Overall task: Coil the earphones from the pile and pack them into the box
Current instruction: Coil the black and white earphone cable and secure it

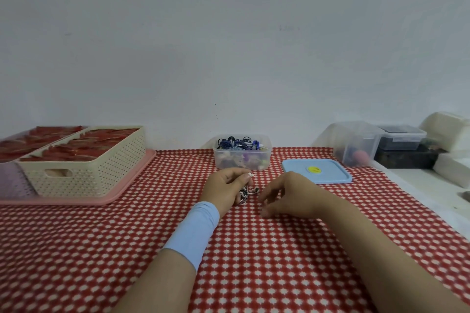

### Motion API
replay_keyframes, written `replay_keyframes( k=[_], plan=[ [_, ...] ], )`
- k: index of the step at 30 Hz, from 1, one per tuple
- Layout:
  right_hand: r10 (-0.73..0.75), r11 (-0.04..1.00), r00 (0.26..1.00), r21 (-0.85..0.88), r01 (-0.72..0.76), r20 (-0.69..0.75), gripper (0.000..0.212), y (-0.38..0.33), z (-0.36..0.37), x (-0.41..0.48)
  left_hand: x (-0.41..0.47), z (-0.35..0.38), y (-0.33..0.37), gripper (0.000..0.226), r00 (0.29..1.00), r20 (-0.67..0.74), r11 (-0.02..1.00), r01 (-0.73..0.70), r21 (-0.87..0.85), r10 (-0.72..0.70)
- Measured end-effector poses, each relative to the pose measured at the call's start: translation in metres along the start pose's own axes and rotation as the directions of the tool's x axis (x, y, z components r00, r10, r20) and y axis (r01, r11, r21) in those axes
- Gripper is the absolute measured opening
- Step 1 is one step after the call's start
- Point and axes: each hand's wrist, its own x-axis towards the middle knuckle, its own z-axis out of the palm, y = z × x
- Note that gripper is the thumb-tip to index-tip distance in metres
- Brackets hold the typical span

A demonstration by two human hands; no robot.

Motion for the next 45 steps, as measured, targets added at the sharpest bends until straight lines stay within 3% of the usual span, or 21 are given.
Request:
replay_keyframes(
  k=[3,7,12,16,18,26,35,45],
  plan=[
    [-0.019,0.996,1.000,-0.085,0.018,-0.012,0.017,-0.003,0.005,0.005,0.000,0.000,0.000,0.015,1.000,-0.002,1.000,0.013,-0.019,-0.013],
    [-0.035,0.999,0.995,-0.006,0.035,-0.090,0.004,0.001,0.005,0.007,0.000,-0.001,0.001,0.017,0.998,-0.002,0.996,0.057,-0.071,-0.057],
    [0.038,0.928,0.978,0.369,0.041,-0.204,0.009,0.001,0.005,0.002,0.001,-0.002,0.001,0.016,0.998,0.031,0.993,0.064,-0.103,-0.061],
    [0.122,0.746,0.966,0.664,0.062,-0.227,0.014,-0.005,0.005,0.001,-0.001,-0.001,0.001,0.015,0.997,0.045,0.993,0.070,-0.096,-0.066],
    [0.136,0.678,0.967,0.732,0.068,-0.216,0.013,-0.006,0.007,0.002,-0.002,-0.001,0.002,0.015,0.996,0.067,0.991,0.067,-0.114,-0.059],
    [0.081,0.672,0.981,0.737,0.077,-0.177,0.014,-0.011,0.014,0.003,-0.004,0.002,0.003,0.016,0.989,0.141,0.985,0.064,-0.160,-0.041],
    [0.084,0.595,0.986,0.802,0.063,-0.141,0.020,-0.012,0.013,0.003,-0.004,0.003,0.003,0.018,0.981,0.182,0.956,0.121,-0.268,-0.073],
    [0.095,0.634,0.973,0.766,0.104,-0.211,0.014,-0.015,0.014,0.001,-0.005,0.003,0.004,0.018,0.978,0.186,0.950,0.142,-0.277,-0.092]
  ],
)
